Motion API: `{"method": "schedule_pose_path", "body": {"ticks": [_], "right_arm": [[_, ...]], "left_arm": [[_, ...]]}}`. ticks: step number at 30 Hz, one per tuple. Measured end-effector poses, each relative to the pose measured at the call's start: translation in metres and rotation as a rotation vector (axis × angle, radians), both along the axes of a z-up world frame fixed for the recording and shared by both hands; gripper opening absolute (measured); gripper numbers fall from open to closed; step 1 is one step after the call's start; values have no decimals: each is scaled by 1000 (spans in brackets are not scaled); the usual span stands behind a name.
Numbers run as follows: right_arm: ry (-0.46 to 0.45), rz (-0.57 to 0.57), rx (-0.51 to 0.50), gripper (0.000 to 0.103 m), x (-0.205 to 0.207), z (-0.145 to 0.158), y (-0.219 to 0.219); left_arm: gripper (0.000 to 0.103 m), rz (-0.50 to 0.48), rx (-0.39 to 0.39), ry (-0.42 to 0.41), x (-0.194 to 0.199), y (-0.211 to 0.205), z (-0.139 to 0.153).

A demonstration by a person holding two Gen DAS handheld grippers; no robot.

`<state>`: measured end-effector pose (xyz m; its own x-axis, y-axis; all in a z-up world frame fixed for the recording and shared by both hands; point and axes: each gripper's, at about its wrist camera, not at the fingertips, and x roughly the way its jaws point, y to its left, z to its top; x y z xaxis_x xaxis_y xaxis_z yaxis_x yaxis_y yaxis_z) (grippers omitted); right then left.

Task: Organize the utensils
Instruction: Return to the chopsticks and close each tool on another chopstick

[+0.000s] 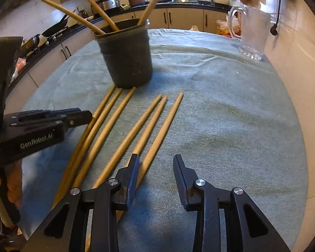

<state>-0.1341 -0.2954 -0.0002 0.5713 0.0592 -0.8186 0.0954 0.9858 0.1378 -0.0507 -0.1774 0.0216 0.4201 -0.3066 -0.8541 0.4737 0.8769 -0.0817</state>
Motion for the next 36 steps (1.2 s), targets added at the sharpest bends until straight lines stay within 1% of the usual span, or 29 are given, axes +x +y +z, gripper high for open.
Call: {"method": "schedule_pose_path", "body": {"ticks": [1,2,5,9,10,11,12,15,17,21,24,25,28,31,33,35,36], "right_arm": [[-3,-7,-1,32,1,-1,-2],[-6,-11,-6,30,1,1,-3],[-3,-22,-16,29,6,2,-4],[1,-34,-24,28,14,2,-2],[1,-40,-19,24,15,2,-2],[2,-51,-16,15,14,2,-4],[4,-61,-8,14,13,2,-6],[10,-81,65,9,6,1,-18],[20,-82,78,8,-1,1,-23],[58,-64,52,8,-28,3,-27],[88,-40,13,9,-54,3,-28],[86,-30,1,9,-62,5,-28],[97,-21,-5,11,-70,7,-31],[105,-27,24,18,-68,7,-35],[104,-36,35,24,-64,7,-35],[103,-37,31,27,-60,5,-34],[104,-37,22,27,-56,4,-33]], "left_arm": [[12,0,19,2,1,-2,-3],[12,1,24,-19,2,-4,-2],[13,11,61,-32,2,-14,-2],[14,9,65,-35,4,-25,-3],[11,9,71,-36,5,-24,-2],[0,12,79,-36,4,-25,-2],[0,9,85,-34,5,-23,-5],[0,-1,65,-1,-1,-8,-2],[0,-9,53,25,-6,7,-1],[0,-26,49,52,-28,39,0],[0,-55,26,95,-36,56,2],[0,-60,18,106,-34,59,3],[0,-62,-9,135,-31,63,2],[1,-42,-32,150,-24,67,4],[6,-23,-68,169,-21,69,7],[19,-14,-96,178,-22,63,8],[21,-16,-108,176,-22,57,10]]}}
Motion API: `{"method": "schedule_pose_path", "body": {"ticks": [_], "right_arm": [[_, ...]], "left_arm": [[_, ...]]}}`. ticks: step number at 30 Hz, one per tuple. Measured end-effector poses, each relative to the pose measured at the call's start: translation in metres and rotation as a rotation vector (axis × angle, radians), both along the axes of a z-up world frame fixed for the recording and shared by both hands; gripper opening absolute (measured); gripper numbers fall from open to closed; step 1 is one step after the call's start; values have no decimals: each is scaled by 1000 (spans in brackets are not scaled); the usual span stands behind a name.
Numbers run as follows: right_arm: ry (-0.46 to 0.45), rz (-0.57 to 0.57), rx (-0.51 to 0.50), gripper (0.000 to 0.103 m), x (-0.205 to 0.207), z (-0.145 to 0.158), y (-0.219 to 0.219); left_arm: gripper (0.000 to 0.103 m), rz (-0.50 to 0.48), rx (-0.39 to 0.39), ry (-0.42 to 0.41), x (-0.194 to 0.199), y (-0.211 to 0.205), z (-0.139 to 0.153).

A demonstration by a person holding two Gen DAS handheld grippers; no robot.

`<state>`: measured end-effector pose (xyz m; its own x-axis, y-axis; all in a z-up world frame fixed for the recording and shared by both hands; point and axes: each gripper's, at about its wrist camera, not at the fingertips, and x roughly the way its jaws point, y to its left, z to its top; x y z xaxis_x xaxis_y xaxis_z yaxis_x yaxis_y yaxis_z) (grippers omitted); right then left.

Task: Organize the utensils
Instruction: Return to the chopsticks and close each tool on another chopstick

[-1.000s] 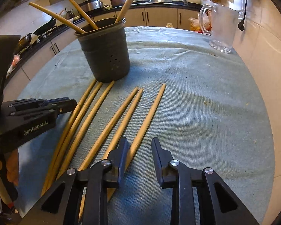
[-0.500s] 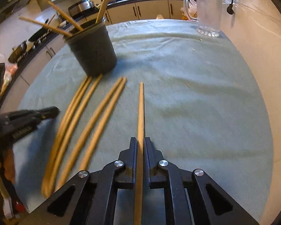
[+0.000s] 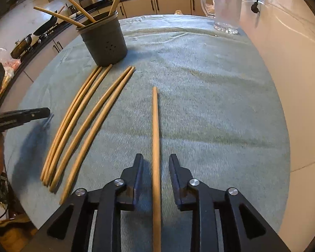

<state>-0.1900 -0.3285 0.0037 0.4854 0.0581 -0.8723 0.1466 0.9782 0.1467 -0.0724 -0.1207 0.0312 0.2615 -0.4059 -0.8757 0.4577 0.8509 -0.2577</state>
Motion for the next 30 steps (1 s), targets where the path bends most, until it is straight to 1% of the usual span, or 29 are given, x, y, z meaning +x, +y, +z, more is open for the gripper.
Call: {"method": "schedule_pose_path", "body": {"ticks": [3,5,7,8,10,13,16,19,21,25,27,28,29,30], "right_arm": [[-3,-7,-11,27,11,-1,-1],[-8,-16,-8,28,18,-1,-3],[-18,-21,-10,29,20,-1,-3],[-22,-23,-9,29,20,-1,-3],[-31,-27,-1,29,19,-1,-3],[-40,-30,14,29,17,-2,-4],[-50,-29,25,29,16,-2,-6],[-54,-28,24,29,17,-2,-7],[-47,-27,17,29,20,-1,-8],[-14,-35,2,29,40,1,-7],[-10,-33,-1,20,48,1,-8],[-4,-46,7,12,50,1,-11],[-2,-56,15,8,49,1,-13],[-1,-60,26,7,46,0,-15]], "left_arm": [[22,-26,-39,-19,4,-20,2],[22,-38,-49,-30,10,-34,-1],[22,-55,-20,-58,9,-45,-2],[22,-63,18,-70,12,-54,-8],[18,-61,45,-109,13,-60,-10],[9,-58,71,-108,15,-63,-10],[9,-63,71,-110,17,-65,-10],[9,-63,109,-115,19,-74,-9],[9,-49,121,-110,24,-79,-9],[8,-45,119,-104,25,-78,-12],[6,-49,121,-101,21,-71,-11],[6,-50,123,-101,18,-66,-11],[6,-49,121,-96,15,-58,-11],[6,-49,120,-92,13,-51,-12]]}}
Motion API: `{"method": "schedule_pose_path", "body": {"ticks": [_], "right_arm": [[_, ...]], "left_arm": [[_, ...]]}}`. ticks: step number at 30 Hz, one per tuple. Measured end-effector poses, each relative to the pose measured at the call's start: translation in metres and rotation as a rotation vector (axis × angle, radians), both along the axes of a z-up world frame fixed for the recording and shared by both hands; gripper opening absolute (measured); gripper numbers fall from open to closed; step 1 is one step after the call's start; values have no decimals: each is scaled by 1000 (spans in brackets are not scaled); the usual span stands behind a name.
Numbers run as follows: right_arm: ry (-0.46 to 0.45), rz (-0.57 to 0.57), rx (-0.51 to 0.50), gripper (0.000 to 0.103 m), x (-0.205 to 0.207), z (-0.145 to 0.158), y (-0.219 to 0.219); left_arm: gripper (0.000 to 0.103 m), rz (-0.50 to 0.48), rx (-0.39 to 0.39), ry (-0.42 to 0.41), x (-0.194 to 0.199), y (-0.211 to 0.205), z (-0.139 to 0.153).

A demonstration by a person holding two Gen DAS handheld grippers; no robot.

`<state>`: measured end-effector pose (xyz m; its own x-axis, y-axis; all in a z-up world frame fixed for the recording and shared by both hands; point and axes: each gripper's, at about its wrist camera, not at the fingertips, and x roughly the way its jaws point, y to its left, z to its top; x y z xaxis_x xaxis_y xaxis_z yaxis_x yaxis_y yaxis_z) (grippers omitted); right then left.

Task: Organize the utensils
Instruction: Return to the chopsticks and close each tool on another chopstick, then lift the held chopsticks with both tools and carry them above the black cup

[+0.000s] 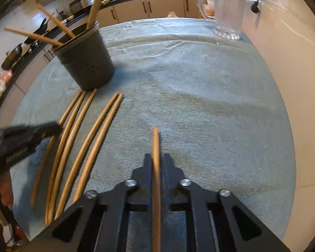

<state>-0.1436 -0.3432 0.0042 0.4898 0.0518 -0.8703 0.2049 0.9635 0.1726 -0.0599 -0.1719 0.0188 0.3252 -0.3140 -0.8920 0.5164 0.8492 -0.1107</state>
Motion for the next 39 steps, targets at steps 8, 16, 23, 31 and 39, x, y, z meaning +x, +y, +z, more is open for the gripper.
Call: {"method": "schedule_pose_path", "body": {"ticks": [8,16,23,31,39], "right_arm": [[5,13,-8,8,-25,1,0],[57,22,-15,16,-3,2,2],[100,32,-49,16,22,3,3],[-32,-9,20,5,8,19,-2],[-376,-39,13,5,-36,106,7]], "left_arm": [[6,-42,-14,32,-10,27,2],[26,-20,25,17,29,7,-1],[25,-38,60,-21,34,-5,-5],[5,-12,-59,-112,10,10,35],[5,5,-230,-336,-47,43,126]]}}
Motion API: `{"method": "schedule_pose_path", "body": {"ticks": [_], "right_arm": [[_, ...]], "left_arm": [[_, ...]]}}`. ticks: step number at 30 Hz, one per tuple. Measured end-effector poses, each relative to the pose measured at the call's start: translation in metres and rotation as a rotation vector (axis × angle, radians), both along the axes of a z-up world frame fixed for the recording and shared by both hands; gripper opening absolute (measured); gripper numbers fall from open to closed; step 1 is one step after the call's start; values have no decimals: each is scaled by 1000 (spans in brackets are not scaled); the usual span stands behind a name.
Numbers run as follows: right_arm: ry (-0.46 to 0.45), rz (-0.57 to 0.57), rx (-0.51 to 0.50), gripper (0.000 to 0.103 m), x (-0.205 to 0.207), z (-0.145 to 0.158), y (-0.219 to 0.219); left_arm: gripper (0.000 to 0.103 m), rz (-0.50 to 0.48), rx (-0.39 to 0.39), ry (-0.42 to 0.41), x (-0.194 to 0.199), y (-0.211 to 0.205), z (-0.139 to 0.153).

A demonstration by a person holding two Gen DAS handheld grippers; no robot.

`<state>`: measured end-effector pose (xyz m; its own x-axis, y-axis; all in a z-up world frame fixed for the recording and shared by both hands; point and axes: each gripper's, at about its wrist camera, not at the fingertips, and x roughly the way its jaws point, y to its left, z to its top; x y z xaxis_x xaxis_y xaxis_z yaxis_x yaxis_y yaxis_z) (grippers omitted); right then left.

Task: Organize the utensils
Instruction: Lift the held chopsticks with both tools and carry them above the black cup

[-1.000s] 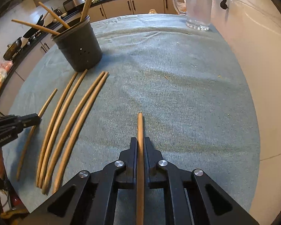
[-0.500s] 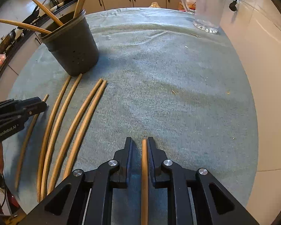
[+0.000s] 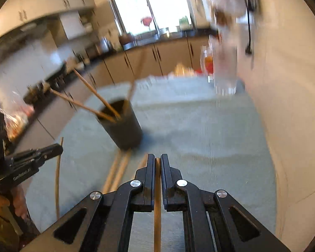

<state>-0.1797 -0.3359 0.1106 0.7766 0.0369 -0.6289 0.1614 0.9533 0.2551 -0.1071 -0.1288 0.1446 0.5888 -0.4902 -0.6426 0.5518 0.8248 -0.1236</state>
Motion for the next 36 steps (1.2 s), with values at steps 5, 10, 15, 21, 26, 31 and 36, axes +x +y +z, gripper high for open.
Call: {"method": "schedule_pose_path", "body": {"ticks": [5,10,15,21,26,31,36], "right_arm": [[-139,-16,-41,5,-36,32,15],[-192,-20,-42,5,-62,43,30],[-207,-13,-68,5,-85,51,42],[-209,16,-98,5,-94,58,49],[-215,27,-100,5,-99,62,54],[-230,28,-80,5,-98,67,52],[-241,14,-72,5,-89,72,47]], "left_arm": [[5,15,-45,-109,-43,20,26],[5,44,-48,-177,-72,36,30],[5,41,-81,-188,-87,54,35],[5,37,-94,-182,-100,68,44],[5,43,-119,-180,-106,78,48],[5,50,-152,-186,-106,83,56],[5,37,-203,-166,-95,84,69]]}}
